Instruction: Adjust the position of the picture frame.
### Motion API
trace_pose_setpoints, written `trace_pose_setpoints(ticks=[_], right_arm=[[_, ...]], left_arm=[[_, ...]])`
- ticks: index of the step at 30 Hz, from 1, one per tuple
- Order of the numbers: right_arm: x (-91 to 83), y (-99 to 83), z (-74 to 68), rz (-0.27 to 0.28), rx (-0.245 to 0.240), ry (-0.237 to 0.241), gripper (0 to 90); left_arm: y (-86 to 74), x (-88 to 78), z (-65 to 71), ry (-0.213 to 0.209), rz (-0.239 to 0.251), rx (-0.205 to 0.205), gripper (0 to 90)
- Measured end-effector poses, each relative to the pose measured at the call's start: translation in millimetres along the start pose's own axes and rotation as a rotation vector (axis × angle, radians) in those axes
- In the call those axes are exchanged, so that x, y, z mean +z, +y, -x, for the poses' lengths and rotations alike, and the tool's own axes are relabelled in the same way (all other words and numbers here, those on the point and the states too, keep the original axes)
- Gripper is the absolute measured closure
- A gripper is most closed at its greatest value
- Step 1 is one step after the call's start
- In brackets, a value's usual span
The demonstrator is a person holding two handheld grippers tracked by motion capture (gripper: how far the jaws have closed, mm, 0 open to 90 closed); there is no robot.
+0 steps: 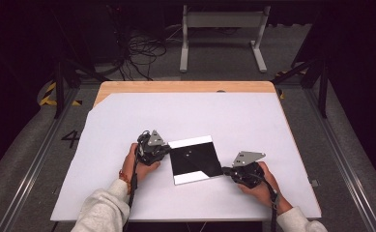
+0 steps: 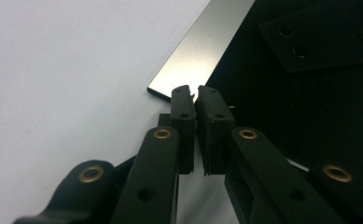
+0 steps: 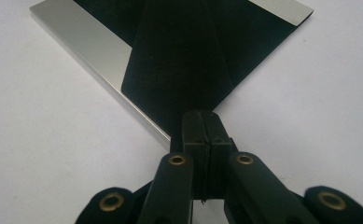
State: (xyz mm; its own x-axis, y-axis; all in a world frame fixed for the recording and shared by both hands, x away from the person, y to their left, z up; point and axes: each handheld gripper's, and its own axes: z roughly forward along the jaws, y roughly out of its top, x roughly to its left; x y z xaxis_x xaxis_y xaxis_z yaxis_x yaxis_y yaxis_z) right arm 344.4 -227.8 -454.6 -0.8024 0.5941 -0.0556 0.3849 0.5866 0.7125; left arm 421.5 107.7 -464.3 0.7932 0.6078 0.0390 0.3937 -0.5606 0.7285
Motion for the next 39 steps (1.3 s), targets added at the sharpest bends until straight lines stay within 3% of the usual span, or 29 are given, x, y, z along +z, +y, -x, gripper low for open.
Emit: trace_pose_setpoints(ticks=[8, 14, 28, 32, 38, 39], right_arm=[[-0.5, -0.3, -2.1, -0.001, 0.011, -0.001, 90.0], [-0.5, -0.1, -3.0, -0.002, 0.009, 0.001, 90.0], [-0.2, 0.7, -6.7, -0.005, -0.003, 0.010, 90.0], [-0.3, 0.4, -5.9, -0.004, 0.000, 0.015, 90.0], [-0.2, -0.7, -5.1, 0.004, 0.023, 0.023, 90.0], [-0.2, -0.1, -5.4, 0.000, 0.027, 0.025, 90.0]], left_arm=[[1.9, 3.1, -0.1, 0.004, 0.007, 0.017, 86.6], [4.8, 6.6, 1.1, 0.034, 0.010, 0.045, 86.1], [9.2, 10.7, -3.8, 0.038, 0.009, 0.013, 81.4], [6.2, 4.9, -1.9, 0.007, 0.001, 0.005, 81.1], [-2.5, -11.2, 9.2, -0.032, -0.015, 0.047, 81.7], [-9.7, -15.9, 16.3, -0.059, -0.033, 0.060, 81.6]])
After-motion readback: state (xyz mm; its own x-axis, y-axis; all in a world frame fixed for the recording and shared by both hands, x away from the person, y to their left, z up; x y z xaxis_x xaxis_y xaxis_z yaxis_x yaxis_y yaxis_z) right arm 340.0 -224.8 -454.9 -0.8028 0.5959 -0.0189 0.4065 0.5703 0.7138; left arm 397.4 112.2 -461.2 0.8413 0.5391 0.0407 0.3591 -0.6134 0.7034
